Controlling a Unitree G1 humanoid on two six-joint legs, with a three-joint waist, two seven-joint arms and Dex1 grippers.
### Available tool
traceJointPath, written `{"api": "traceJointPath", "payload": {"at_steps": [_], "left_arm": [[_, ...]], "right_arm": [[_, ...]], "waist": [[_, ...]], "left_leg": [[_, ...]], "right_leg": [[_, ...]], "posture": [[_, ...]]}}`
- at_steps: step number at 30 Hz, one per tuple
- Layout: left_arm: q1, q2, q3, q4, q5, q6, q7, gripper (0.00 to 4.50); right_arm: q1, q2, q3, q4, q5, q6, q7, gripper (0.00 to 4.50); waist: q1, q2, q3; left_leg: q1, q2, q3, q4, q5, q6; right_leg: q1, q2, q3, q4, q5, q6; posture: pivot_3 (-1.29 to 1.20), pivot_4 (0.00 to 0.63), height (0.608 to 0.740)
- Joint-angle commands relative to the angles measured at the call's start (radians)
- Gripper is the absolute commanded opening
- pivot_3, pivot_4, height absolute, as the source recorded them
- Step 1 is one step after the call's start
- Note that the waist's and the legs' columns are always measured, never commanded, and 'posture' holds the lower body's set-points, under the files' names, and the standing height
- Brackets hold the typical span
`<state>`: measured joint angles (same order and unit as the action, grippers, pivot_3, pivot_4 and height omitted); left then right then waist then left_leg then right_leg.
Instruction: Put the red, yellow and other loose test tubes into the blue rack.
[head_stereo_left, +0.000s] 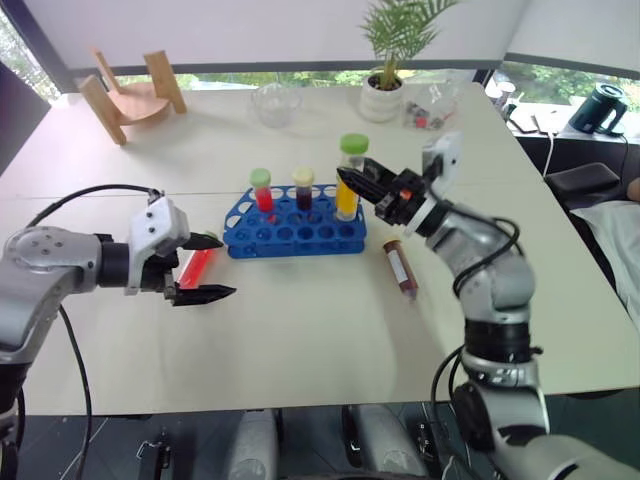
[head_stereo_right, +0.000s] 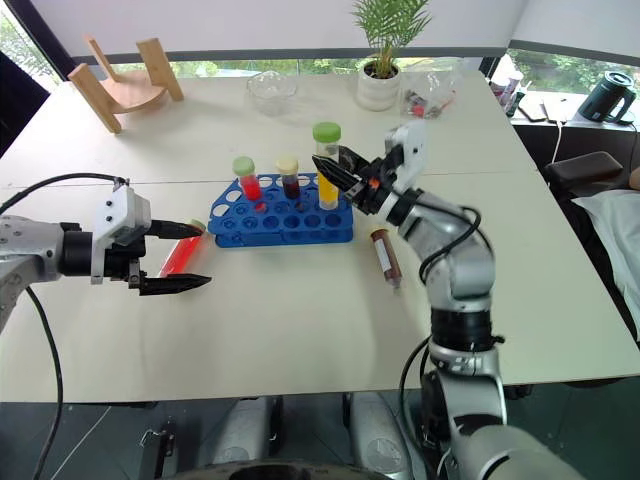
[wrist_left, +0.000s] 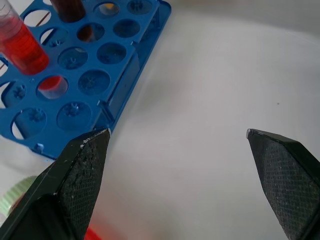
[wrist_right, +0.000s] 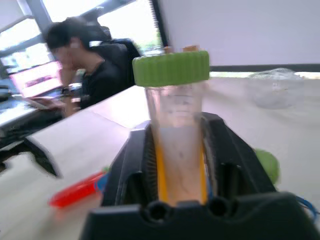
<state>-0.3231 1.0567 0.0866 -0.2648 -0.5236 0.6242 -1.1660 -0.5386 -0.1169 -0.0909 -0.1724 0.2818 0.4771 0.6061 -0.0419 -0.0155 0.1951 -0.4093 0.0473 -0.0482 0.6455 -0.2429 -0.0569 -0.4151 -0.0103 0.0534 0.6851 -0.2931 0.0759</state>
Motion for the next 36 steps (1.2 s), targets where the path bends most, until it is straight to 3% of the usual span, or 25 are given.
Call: {"api": "traceJointPath", "payload": {"at_steps": [1, 8, 36], "left_arm": [[-0.064, 0.02, -0.008, 0.007, 0.001, 0.013, -0.02, 4.5], [-0.101, 0.022, -0.031, 0.031, 0.021, 0.013, -0.048, 4.5], [-0.121, -0.015, -0.06, 0.019, 0.039, 0.023, -0.022, 4.5]], "right_arm": [[0.043, 0.06, 0.059, 0.011, -0.093, -0.193, -0.128, 0.81], [0.082, 0.06, 0.118, 0.103, -0.134, -0.306, -0.167, 0.81], [0.144, -0.012, 0.149, 0.188, -0.144, -0.401, -0.181, 0.81]], "waist": [[-0.001, 0.0, 0.0], [-0.003, 0.0, 0.0], [-0.002, 0.0, 0.0]], "left_leg": [[0.0, 0.0, 0.0, 0.0, 0.0, 0.0], [0.001, 0.001, 0.0, -0.001, 0.0, -0.001], [0.002, 0.0, 0.0, -0.002, 0.0, -0.001]], "right_leg": [[0.0, 0.0, 0.0, 0.0, 0.0, 0.0], [0.0, 0.001, 0.001, 0.0, 0.0, 0.0], [0.001, 0.001, 0.001, 0.0, 0.0, 0.0]], "posture": [[0.0, 0.15, 0.74], [0.0, 0.15, 0.74], [0.0, 0.15, 0.74]]}}
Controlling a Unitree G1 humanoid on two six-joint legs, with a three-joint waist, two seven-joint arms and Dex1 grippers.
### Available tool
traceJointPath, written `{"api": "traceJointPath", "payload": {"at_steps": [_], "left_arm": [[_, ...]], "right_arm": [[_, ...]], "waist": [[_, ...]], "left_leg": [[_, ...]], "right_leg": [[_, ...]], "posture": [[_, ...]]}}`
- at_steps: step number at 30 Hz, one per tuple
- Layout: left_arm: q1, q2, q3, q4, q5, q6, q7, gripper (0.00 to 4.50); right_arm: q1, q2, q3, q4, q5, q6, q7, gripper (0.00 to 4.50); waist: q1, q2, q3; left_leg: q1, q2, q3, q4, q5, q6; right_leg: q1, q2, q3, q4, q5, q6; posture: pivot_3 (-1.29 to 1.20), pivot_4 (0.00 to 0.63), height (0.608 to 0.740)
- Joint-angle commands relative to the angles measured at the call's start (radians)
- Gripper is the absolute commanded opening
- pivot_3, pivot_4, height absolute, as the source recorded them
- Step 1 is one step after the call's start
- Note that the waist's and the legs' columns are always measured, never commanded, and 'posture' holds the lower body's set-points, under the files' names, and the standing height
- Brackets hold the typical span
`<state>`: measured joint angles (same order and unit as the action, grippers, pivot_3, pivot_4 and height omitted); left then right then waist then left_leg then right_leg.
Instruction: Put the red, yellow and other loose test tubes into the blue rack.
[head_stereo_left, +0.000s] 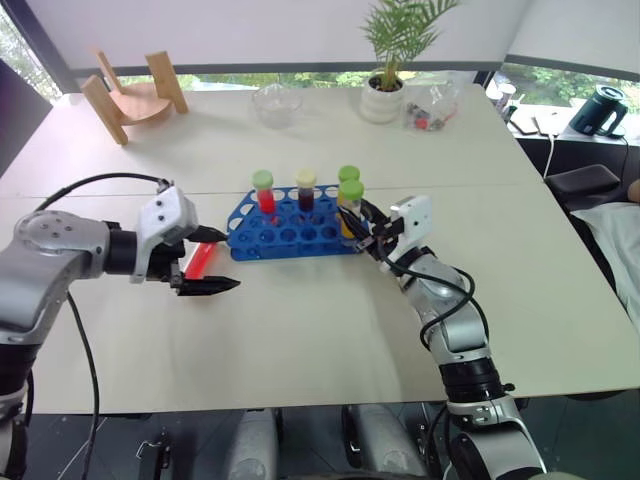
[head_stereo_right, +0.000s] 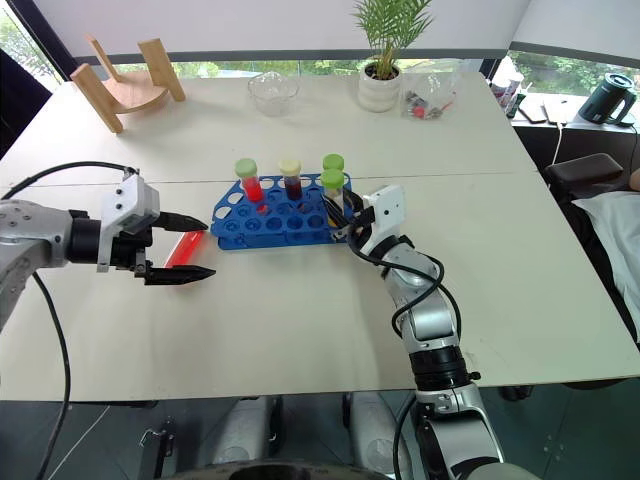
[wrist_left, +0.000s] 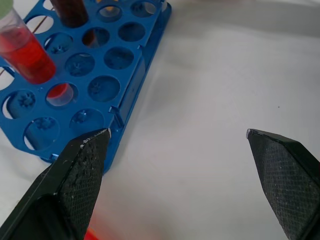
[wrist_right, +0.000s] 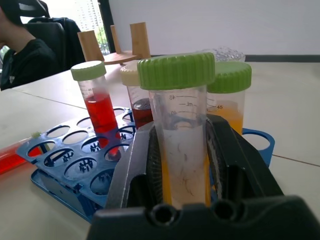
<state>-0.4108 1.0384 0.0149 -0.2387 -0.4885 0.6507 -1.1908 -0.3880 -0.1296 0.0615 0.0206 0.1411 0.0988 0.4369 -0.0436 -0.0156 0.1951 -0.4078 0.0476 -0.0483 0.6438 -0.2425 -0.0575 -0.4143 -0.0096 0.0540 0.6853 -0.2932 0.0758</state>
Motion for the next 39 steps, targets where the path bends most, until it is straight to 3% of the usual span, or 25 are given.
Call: {"api": "traceJointPath", "payload": {"at_steps": [1, 2, 9, 10, 15, 18, 21, 24, 30, 35, 39], "left_arm": [[-0.034, 0.003, 0.011, -0.007, 0.004, -0.003, 0.003, 4.5], [-0.036, 0.002, 0.009, -0.007, 0.005, -0.003, 0.003, 4.5], [-0.033, -0.004, 0.006, -0.007, 0.006, -0.007, 0.001, 4.5], [-0.031, -0.008, 0.004, -0.009, 0.008, -0.008, 0.003, 4.5], [-0.024, -0.024, 0.003, -0.019, 0.009, -0.013, 0.005, 4.5], [-0.001, -0.018, 0.004, -0.035, 0.023, -0.04, -0.002, 4.5], [0.019, -0.008, -0.002, -0.065, 0.042, -0.059, -0.002, 4.5], [0.053, 0.014, -0.002, -0.099, 0.072, -0.087, -0.004, 4.5], [0.089, 0.009, 0.027, -0.197, 0.073, -0.078, 0.049, 4.5], [0.153, -0.056, 0.043, -0.287, 0.05, -0.044, 0.148, 4.5], [0.203, -0.082, 0.042, -0.323, 0.058, -0.03, 0.199, 4.5]], "right_arm": [[-0.006, 0.003, 0.0, -0.007, -0.002, -0.022, -0.012, 0.81], [-0.004, 0.004, 0.002, -0.011, 0.001, -0.019, -0.01, 0.81], [0.027, -0.035, 0.007, -0.132, 0.021, 0.053, 0.01, 4.18], [0.029, -0.058, 0.003, -0.169, 0.032, 0.085, 0.027, 4.47], [0.02, -0.213, -0.044, -0.351, 0.14, 0.277, 0.133, 4.47], [-0.067, -0.485, -0.142, -0.415, 0.346, 0.59, 0.321, 4.47], [-0.209, -0.737, -0.061, -0.346, 0.401, 0.915, 0.434, 4.47], [-0.407, -0.861, 0.132, -0.231, 0.399, 1.147, 0.532, 4.47], [-0.698, -0.826, 0.444, 0.062, 0.32, 1.275, 0.665, 4.47], [-0.862, -0.615, 0.603, 0.424, 0.217, 1.258, 0.692, 4.47], [-0.906, -0.501, 0.697, 0.624, 0.118, 1.173, 0.733, 4.47]], "waist": [[0.0, 0.0, 0.0], [0.0, 0.0, 0.0], [-0.001, 0.0, 0.0], [-0.001, 0.0, 0.0], [0.002, 0.0, 0.0], [0.003, 0.001, 0.001], [0.002, 0.003, 0.002], [-0.004, 0.002, 0.001], [-0.012, 0.002, 0.002], [-0.008, 0.002, 0.002], [-0.004, 0.002, 0.002]], "left_leg": [[0.0, 0.0, 0.0, 0.0, 0.0, 0.0], [0.0, 0.0, 0.0, 0.0, 0.0, 0.0], [0.0, 0.0, 0.0, 0.0, 0.0, 0.0], [0.0, 0.0, 0.0, 0.0, 0.0, 0.0], [0.0, 0.0, 0.0, 0.0, 0.0, 0.0], [0.0, 0.0, 0.0, 0.002, 0.0, 0.0], [0.0, 0.0, 0.001, 0.002, 0.0, 0.0], [0.002, 0.001, 0.0, 0.0, -0.001, 0.001], [-0.002, 0.001, 0.002, 0.0, -0.001, 0.002], [-0.004, 0.001, 0.004, 0.0, -0.002, 0.004], [-0.004, 0.001, 0.006, 0.0, -0.003, 0.006]], "right_leg": [[0.0, 0.0, 0.0, 0.0, 0.0, 0.0], [0.0, 0.0, 0.0, 0.0, 0.0, 0.0], [0.0, 0.0, 0.0, 0.0, 0.0, 0.0], [0.0, 0.0, 0.0, 0.0, 0.0, 0.0], [0.0, 0.0, 0.0, 0.0, 0.0, 0.0], [0.001, 0.0, 0.0, -0.001, 0.0, 0.0], [0.001, -0.001, 0.001, -0.002, 0.0, 0.0], [0.002, 0.001, 0.0, -0.002, -0.002, -0.004], [-0.004, 0.001, 0.001, -0.002, -0.002, -0.003], [-0.006, 0.0, 0.002, -0.001, -0.001, -0.002], [-0.009, 0.0, 0.003, 0.0, -0.001, -0.002]], "posture": [[0.0, 0.15, 0.74], [0.0, 0.15, 0.74], [0.0, 0.15, 0.74], [0.0, 0.15, 0.74], [0.0, 0.15, 0.74], [0.0, 0.15, 0.74], [0.0, 0.15, 0.74], [0.0, 0.15, 0.74], [0.0, 0.15, 0.74], [0.0, 0.15, 0.74], [0.0, 0.15, 0.74]]}}
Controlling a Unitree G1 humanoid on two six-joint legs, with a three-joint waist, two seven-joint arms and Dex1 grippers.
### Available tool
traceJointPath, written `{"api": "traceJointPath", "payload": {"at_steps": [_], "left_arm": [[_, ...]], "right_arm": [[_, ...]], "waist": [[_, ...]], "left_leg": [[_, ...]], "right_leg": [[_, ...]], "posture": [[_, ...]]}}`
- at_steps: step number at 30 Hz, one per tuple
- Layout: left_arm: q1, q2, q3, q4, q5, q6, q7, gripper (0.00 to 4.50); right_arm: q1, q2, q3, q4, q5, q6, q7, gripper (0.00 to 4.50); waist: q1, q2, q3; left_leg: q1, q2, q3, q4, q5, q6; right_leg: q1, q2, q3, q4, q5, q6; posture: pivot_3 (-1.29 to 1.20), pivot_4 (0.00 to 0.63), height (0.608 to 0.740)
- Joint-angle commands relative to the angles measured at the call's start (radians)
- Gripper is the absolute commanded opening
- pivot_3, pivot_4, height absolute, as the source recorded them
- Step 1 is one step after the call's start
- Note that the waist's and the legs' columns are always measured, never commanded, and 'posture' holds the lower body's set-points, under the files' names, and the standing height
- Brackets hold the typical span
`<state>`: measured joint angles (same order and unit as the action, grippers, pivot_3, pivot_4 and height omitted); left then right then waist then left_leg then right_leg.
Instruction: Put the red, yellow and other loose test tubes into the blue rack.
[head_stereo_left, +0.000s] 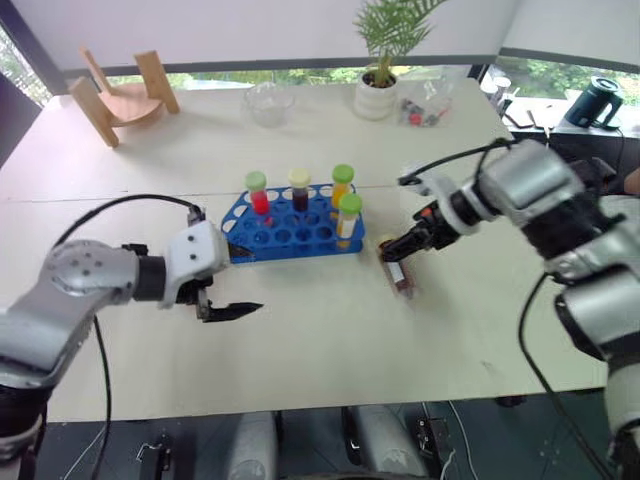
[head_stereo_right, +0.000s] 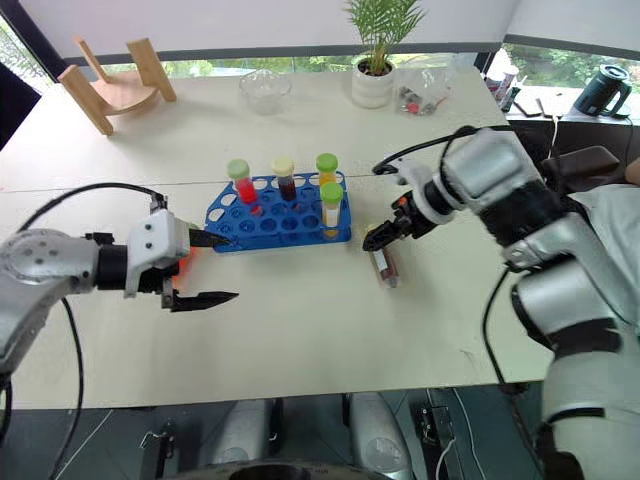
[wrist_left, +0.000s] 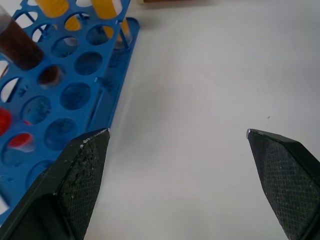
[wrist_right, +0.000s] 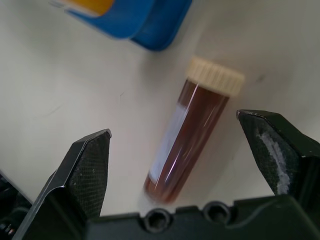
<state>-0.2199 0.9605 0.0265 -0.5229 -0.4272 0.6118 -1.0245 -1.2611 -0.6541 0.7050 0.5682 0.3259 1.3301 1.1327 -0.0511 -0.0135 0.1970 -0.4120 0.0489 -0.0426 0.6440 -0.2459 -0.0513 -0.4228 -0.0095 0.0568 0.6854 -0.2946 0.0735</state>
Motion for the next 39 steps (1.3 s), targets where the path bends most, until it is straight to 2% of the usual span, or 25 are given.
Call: {"api": "traceJointPath", "payload": {"at_steps": [1, 4, 8, 10, 13, 15, 16, 19, 20, 22, 24, 27, 29, 33, 35, 39], "left_arm": [[0.018, -0.008, 0.03, -0.044, -0.003, 0.011, 0.042, 4.5], [0.025, -0.02, 0.026, -0.062, -0.006, 0.02, 0.071, 4.5], [0.048, -0.018, 0.034, -0.079, -0.012, 0.024, 0.085, 4.5], [0.057, -0.018, 0.04, -0.079, -0.011, 0.023, 0.09, 4.5], [0.044, -0.016, 0.037, -0.043, -0.001, 0.008, 0.087, 4.5], [0.04, -0.003, 0.049, -0.01, -0.001, 0.0, 0.071, 4.5], [0.044, 0.009, 0.06, 0.011, 0.0, -0.006, 0.057, 4.5], [0.044, 0.04, 0.099, 0.101, -0.009, -0.029, 0.007, 4.5], [0.03, 0.041, 0.111, 0.131, -0.025, -0.034, -0.01, 4.5], [-0.025, 0.023, 0.134, 0.18, -0.089, -0.014, -0.042, 4.5], [-0.068, 0.023, 0.136, 0.225, -0.118, 0.0, -0.074, 4.5], [-0.121, 0.059, 0.104, 0.295, -0.104, 0.007, -0.125, 4.5], [-0.148, 0.085, 0.08, 0.341, -0.085, -0.004, -0.163, 4.5], [-0.205, 0.11, 0.046, 0.396, -0.057, -0.015, -0.205, 4.5], [-0.226, 0.114, 0.032, 0.404, -0.043, -0.014, -0.212, 4.5], [-0.23, 0.111, 0.033, 0.403, -0.036, -0.012, -0.217, 4.5]], "right_arm": [[-0.027, 0.037, 0.09, 0.09, -0.096, -0.088, 0.054, 4.47], [0.014, 0.016, 0.191, 0.075, -0.197, -0.21, 0.116, 3.62], [0.044, -0.03, 0.218, 0.038, -0.26, -0.257, 0.202, 1.6], [0.067, -0.067, 0.221, 0.001, -0.285, -0.263, 0.232, 0.88], [0.128, -0.143, 0.181, -0.089, -0.293, -0.303, 0.264, 0.87], [0.166, -0.14, 0.018, -0.099, -0.284, -0.51, 0.152, 0.87], [0.176, -0.131, -0.064, -0.12, -0.26, -0.557, 0.123, 0.87], [0.266, -0.113, -0.322, -0.389, -0.062, -0.523, 0.166, 0.87], [0.317, -0.084, -0.424, -0.523, 0.034, -0.487, 0.151, 0.87], [0.414, 0.048, -0.622, -0.771, 0.22, -0.412, 0.016, 0.87], [0.478, 0.21, -0.699, -0.921, 0.263, -0.397, -0.179, 0.87], [0.579, 0.44, -0.658, -0.996, 0.138, -0.571, -0.452, 0.87], [0.631, 0.535, -0.595, -0.959, 0.027, -0.714, -0.574, 0.87], [0.72, 0.62, -0.478, -0.826, -0.17, -0.983, -0.717, 0.87], [0.741, 0.673, -0.486, -0.742, -0.213, -1.06, -0.806, 0.87], [0.746, 0.693, -0.473, -0.642, -0.268, -1.167, -0.85, 0.87]], "waist": [[0.006, 0.0, 0.0], [0.008, -0.003, -0.002], [0.01, -0.003, -0.002], [0.011, -0.003, -0.002], [0.029, -0.003, -0.002], [0.04, -0.005, -0.003], [0.036, -0.007, -0.003], [0.021, -0.004, -0.001], [0.01, -0.003, 0.0], [0.003, -0.004, -0.001], [0.0, -0.004, -0.001], [0.005, -0.004, -0.001], [0.007, -0.004, -0.001], [0.009, -0.004, -0.001], [0.007, -0.004, -0.001], [0.006, -0.004, -0.001]], "left_leg": [[0.0, 0.0, 0.0, 0.0, 0.0, 0.0], [0.0, 0.0, 0.0, 0.002, 0.0, 0.0], [0.004, -0.001, 0.0, 0.003, 0.0, 0.0], [0.006, -0.001, 0.0, 0.003, 0.0, 0.0], [0.006, -0.001, -0.003, 0.003, 0.0, 0.0], [0.006, -0.002, -0.004, 0.003, 0.0, 0.0], [0.006, -0.002, -0.004, 0.003, 0.0, 0.0], [0.005, -0.001, -0.001, 0.004, 0.0, -0.001], [0.005, -0.001, -0.001, 0.004, 0.0, -0.001], [0.006, 0.0, -0.002, 0.003, 0.0, -0.001], [0.006, 0.002, -0.006, 0.002, 0.0, -0.001], [0.005, 0.002, -0.01, 0.001, 0.0, -0.001], [0.004, 0.001, -0.009, 0.001, 0.0, -0.001], [0.003, -0.002, -0.007, 0.001, 0.003, -0.005], [0.003, -0.002, -0.007, 0.002, 0.003, -0.005], [0.003, -0.001, -0.007, 0.0, 0.003, -0.005]], "right_leg": [[0.0, 0.0, 0.0, 0.0, 0.0, 0.0], [0.002, 0.0, -0.001, 0.0, 0.0, 0.0], [0.008, -0.001, -0.001, -0.002, 0.001, 0.001], [0.01, -0.001, -0.001, -0.003, 0.001, 0.001], [0.011, -0.001, -0.002, -0.003, 0.0, 0.002], [0.012, -0.001, -0.003, -0.004, 0.0, 0.002], [0.012, -0.001, -0.004, -0.005, 0.0, 0.002], [0.011, -0.001, -0.001, -0.005, 0.0, 0.002], [0.01, -0.001, -0.001, -0.004, 0.001, 0.002], [0.01, 0.0, -0.001, -0.002, 0.001, 0.003], [0.01, 0.003, -0.002, 0.0, 0.001, 0.002], [0.011, 0.004, -0.005, -0.001, 0.0, 0.001], [0.009, 0.003, -0.005, -0.001, 0.0, 0.001], [0.009, -0.001, -0.005, -0.002, 0.0, 0.002], [0.009, -0.001, -0.004, -0.002, 0.0, 0.002], [0.009, 0.0, -0.004, -0.002, 0.001, 0.002]], "posture": [[0.0, 0.15, 0.74], [0.0, 0.15, 0.74], [0.0, 0.15, 0.74], [0.0, 0.15, 0.74], [0.0, 0.15, 0.74], [0.0, 0.15, 0.74], [0.0, 0.15, 0.74], [0.0, 0.15, 0.74], [0.0, 0.15, 0.74], [0.0, 0.15, 0.74], [0.0, 0.15, 0.74], [0.0, 0.15, 0.74], [0.0, 0.15, 0.74], [0.0, 0.15, 0.74], [0.0, 0.15, 0.74], [0.0, 0.15, 0.74]]}}
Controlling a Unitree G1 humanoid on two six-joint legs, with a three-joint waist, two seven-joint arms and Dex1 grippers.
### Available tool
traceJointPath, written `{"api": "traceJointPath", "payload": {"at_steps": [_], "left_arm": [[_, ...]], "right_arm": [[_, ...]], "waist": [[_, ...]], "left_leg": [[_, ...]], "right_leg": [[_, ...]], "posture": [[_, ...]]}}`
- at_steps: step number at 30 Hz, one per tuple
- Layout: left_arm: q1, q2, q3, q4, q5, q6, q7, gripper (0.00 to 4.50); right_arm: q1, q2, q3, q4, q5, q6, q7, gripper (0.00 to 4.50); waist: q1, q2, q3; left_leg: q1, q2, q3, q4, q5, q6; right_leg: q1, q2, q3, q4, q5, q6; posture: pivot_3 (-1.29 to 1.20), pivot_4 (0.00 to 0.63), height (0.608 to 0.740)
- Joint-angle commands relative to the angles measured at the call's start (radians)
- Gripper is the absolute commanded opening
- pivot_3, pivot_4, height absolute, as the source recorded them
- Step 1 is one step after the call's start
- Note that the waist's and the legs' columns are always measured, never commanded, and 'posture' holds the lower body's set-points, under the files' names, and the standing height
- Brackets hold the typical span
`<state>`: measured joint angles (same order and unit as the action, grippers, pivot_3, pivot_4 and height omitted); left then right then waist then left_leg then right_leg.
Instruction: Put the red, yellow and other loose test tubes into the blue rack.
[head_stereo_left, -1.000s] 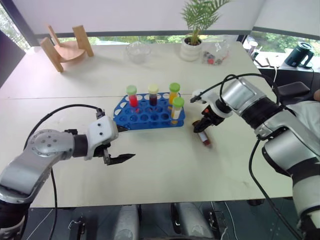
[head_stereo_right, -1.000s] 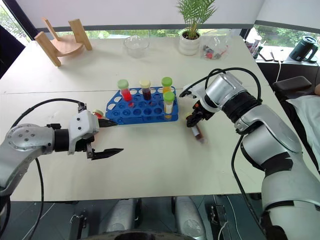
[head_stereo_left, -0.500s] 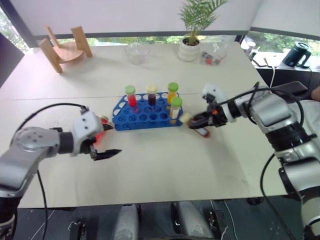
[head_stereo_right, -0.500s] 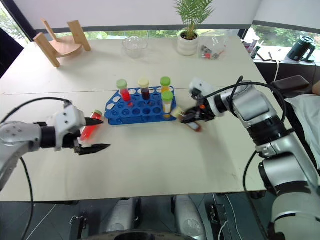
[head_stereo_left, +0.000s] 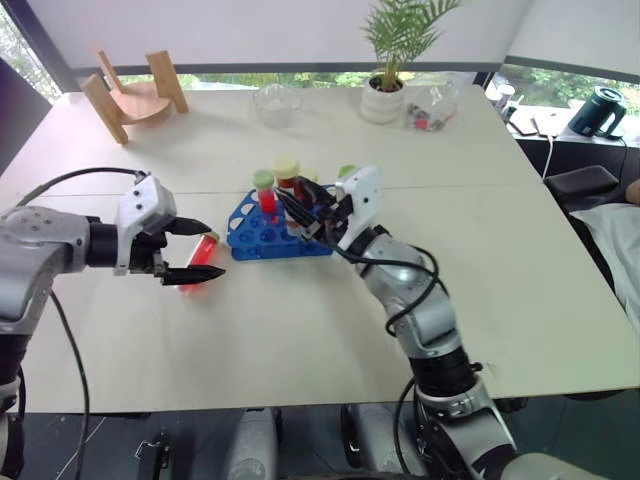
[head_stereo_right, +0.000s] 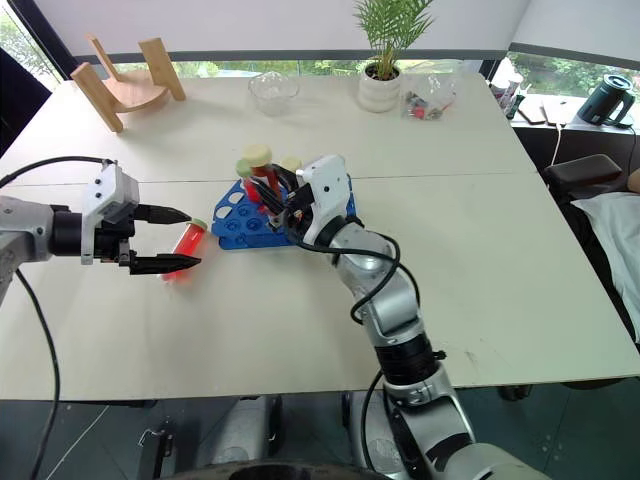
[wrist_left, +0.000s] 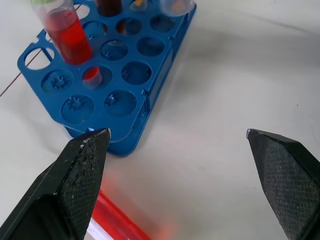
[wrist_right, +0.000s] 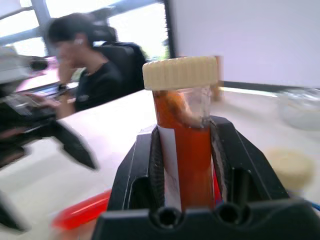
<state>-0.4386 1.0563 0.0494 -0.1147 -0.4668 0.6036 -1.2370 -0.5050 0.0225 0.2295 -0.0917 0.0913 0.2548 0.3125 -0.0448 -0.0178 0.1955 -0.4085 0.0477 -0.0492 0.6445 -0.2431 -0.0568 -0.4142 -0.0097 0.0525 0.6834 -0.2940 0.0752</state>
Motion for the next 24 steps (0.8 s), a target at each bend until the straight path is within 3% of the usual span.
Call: {"api": "traceJointPath", "payload": {"at_steps": [1, 14, 24], "left_arm": [[-0.009, 0.013, 0.012, -0.011, 0.004, 0.0, -0.002, 4.5], [0.025, 0.008, 0.028, -0.042, -0.002, 0.012, 0.036, 4.5], [0.03, -0.001, 0.019, -0.048, 0.004, 0.013, 0.056, 4.5]], "right_arm": [[-0.01, 0.02, 0.002, 0.033, -0.035, -0.105, -0.034, 0.87], [0.021, 0.014, 0.025, 0.127, -0.052, -0.144, -0.016, 0.87], [0.03, -0.015, 0.097, 0.042, -0.149, -0.291, 0.0, 0.87]], "waist": [[0.0, 0.0, 0.0], [-0.001, 0.0, 0.0], [-0.001, 0.0, 0.0]], "left_leg": [[0.0, 0.0, 0.0, 0.0, 0.0, 0.0], [0.001, 0.0, -0.001, -0.001, 0.0, 0.0], [0.001, 0.0, -0.001, -0.001, 0.0, 0.0]], "right_leg": [[0.0, 0.0, 0.0, 0.0, 0.0, 0.0], [0.001, 0.0, 0.0, 0.001, 0.0, 0.0], [0.001, 0.0, 0.0, 0.001, 0.0, 0.0]], "posture": [[0.0, 0.15, 0.74], [0.0, 0.15, 0.74], [0.0, 0.15, 0.74]]}}
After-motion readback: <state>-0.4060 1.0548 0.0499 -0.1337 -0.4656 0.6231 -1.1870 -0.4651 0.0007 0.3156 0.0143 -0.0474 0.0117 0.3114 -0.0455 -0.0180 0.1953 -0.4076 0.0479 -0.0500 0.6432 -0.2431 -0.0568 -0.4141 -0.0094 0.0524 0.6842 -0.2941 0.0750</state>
